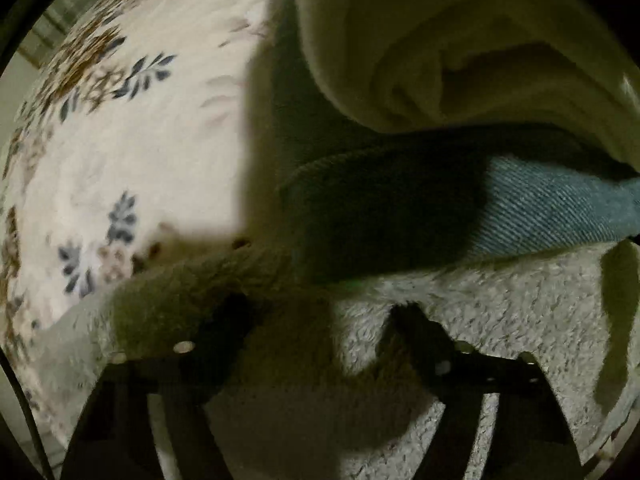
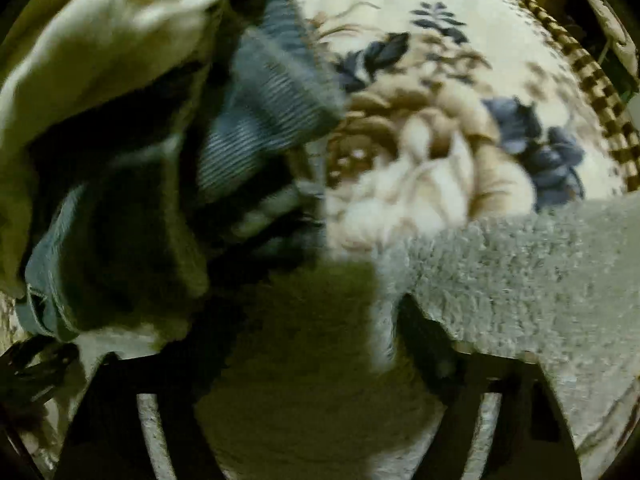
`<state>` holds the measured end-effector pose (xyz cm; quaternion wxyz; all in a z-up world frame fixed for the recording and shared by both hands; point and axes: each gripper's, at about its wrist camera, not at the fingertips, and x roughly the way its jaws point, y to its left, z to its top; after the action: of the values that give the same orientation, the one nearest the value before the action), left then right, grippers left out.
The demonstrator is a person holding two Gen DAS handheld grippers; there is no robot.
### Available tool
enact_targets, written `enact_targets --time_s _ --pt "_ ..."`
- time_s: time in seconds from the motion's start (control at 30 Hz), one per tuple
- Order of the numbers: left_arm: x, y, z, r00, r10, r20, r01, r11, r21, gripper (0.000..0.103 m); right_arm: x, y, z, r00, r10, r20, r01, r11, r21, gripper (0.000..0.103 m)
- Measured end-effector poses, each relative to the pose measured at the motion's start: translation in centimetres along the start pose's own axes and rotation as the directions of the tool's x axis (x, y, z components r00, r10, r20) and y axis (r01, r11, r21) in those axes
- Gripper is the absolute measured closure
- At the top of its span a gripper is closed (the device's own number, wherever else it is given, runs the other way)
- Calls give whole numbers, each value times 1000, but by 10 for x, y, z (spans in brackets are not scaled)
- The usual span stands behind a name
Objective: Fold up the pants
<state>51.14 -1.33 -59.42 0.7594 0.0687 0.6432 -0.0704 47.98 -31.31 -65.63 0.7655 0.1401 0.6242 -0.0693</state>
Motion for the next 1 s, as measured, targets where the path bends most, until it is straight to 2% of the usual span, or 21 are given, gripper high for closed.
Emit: enact_targets --time_s 0.03,0.07,0.1,0.13,0.17,0.2,0.23,0.47,0.7,0.83,0.87,1.0 --pt "0 0 -1 1000 -6 6 6 1000 3 55 0 3 -2 1000 20 10 -20 1000 -12 60" --pt "-1 0 -2 1000 -20 12 20 1000 5 68 -1 9 -5 1000 16 25 -15 999 -33 62" --pt "-4 0 -3 999 -37 19 36 999 5 75 -2 12 -7 999 5 43 -3 999 -42 69" --pt "-7 1 -4 999 -41 28 41 999 2 86 -4 12 -9 998 1 58 2 999 -41 82" --pt "-11 1 -5 998 -48 38 48 999 -2 93 -6 10 -11 997 -5 73 6 1000 -20 90" --pt "-16 0 -8 998 -51 49 51 999 -4 95 -8 6 -13 997 2 78 -2 1000 2 95" --pt "-21 1 -9 997 -52 61 53 999 -8 97 -10 0 -16 996 21 85 -23 999 25 96" --pt "-81 -1 -39 983 -70 168 77 996 -39 100 -44 -7 -42 985 42 167 -49 998 35 98" --pt "-148 6 -100 970 -78 232 101 991 -89 100 -109 -25 -92 967 119 225 -136 989 63 98" --pt "-178 3 -154 972 -82 220 106 989 -100 100 -166 -28 -160 960 158 229 -179 981 71 98" --pt "-185 3 -170 973 -85 212 111 988 -109 100 -171 -32 -168 961 159 224 -179 981 70 98" --pt "-182 1 -235 987 -100 122 117 983 -141 100 -196 -44 -238 971 163 175 -177 982 70 98"
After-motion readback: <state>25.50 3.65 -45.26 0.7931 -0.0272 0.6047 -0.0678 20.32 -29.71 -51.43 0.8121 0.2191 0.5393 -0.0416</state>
